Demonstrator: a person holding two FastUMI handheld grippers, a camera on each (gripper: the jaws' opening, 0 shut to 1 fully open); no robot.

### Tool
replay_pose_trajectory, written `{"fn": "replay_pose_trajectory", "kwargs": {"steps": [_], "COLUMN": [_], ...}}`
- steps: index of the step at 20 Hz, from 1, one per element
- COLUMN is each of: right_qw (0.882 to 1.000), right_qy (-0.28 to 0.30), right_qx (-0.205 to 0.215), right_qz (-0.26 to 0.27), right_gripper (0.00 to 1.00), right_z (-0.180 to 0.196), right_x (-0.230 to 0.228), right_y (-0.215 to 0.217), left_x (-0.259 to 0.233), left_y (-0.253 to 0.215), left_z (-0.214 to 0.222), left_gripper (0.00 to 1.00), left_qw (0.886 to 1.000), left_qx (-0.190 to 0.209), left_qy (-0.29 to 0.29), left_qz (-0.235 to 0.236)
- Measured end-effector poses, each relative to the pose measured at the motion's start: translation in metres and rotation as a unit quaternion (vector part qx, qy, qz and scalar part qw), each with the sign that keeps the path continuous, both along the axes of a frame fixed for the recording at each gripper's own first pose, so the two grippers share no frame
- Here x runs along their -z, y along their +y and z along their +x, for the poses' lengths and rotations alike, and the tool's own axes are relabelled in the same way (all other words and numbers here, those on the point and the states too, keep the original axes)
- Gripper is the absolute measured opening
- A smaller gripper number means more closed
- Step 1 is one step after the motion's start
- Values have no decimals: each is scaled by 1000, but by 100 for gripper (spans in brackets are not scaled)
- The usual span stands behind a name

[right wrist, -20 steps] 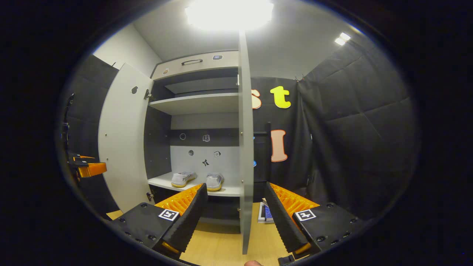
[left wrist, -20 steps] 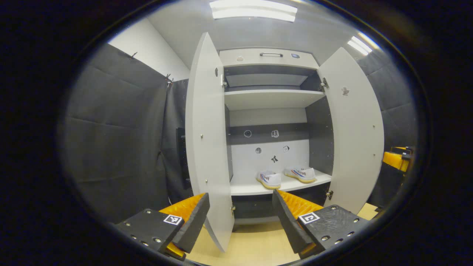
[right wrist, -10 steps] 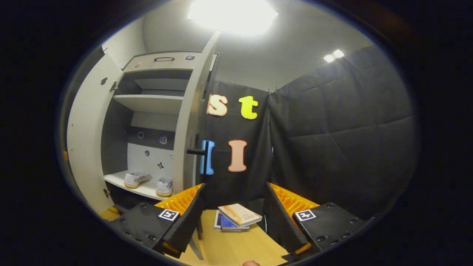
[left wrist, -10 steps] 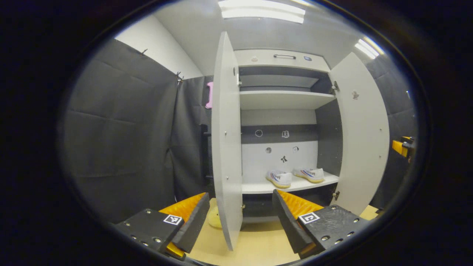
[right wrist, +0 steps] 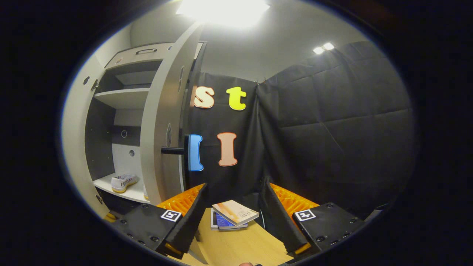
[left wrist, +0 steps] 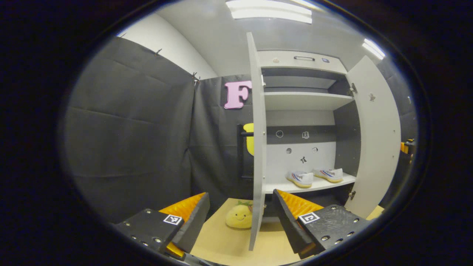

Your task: Grab one shoe with the right hand and put it into the shoe cabinet, grab the other shoe with the left hand and put it into the shoe cabinet; then close the right door with the right hand and the left door with the left hand.

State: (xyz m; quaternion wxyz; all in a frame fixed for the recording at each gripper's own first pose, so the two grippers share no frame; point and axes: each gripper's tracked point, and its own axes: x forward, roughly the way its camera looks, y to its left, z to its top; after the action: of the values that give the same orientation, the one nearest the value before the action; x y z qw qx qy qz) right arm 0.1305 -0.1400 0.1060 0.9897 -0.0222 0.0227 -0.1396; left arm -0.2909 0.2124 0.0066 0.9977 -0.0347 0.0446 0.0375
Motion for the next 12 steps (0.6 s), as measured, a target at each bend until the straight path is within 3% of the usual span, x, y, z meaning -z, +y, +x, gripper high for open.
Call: {"fn": "replay_pose_trajectory", "kwargs": {"steps": [6,12], "right_qw": [1000,999], "right_qy": [-3,-9], "right_qx": [2,-34], "right_qz": [3,5], "right_gripper": [95,95], "right_z": [-5,-9], "right_x": [0,0], "right_y": [19,61], "left_x": [0,7], "left_y": [32,47], "left_z": [7,10], "left_gripper": [97,100], "left_qw": [1000,1000], "left_qx": [-9,-3], "left_qy": [-4,-3], "left_qz": [3,-3]}}
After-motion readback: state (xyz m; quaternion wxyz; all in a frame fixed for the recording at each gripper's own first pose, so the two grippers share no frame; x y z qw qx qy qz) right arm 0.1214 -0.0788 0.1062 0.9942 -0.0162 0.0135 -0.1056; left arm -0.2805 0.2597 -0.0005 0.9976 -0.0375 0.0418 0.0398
